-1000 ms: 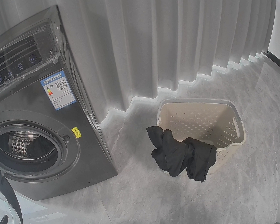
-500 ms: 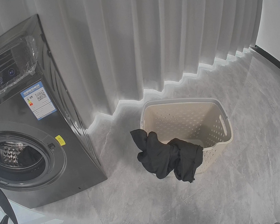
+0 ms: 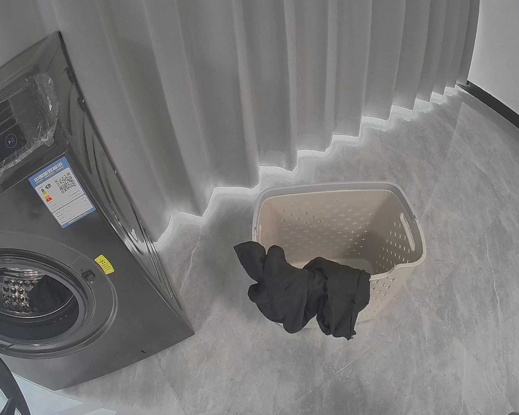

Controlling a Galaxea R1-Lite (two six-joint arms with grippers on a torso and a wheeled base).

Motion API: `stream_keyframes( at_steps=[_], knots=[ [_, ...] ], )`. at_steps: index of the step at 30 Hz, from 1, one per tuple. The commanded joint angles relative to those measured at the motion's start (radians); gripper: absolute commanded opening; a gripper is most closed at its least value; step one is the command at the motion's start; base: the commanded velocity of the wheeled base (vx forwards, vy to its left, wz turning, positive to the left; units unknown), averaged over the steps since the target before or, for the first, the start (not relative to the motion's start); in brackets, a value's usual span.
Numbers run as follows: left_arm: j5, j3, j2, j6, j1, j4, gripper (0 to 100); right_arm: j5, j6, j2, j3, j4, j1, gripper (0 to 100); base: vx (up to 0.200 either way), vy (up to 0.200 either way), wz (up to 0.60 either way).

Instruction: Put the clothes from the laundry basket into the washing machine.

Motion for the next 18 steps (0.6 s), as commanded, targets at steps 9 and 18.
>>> stream_keyframes(
  at_steps=[9, 18],
  knots=[
    [0.0, 0.018, 0.002, 0.001, 0.0, 0.0, 100, 0.001, 0.0, -0.005, 0.018, -0.001, 0.0, 100, 0.0, 0.0, 0.0],
    [0.0, 0.018, 0.002, -0.002, 0.0, 0.0, 100, 0.001, 0.0, -0.005, 0.018, -0.001, 0.0, 100, 0.133, -0.133, 0.0]
  ],
)
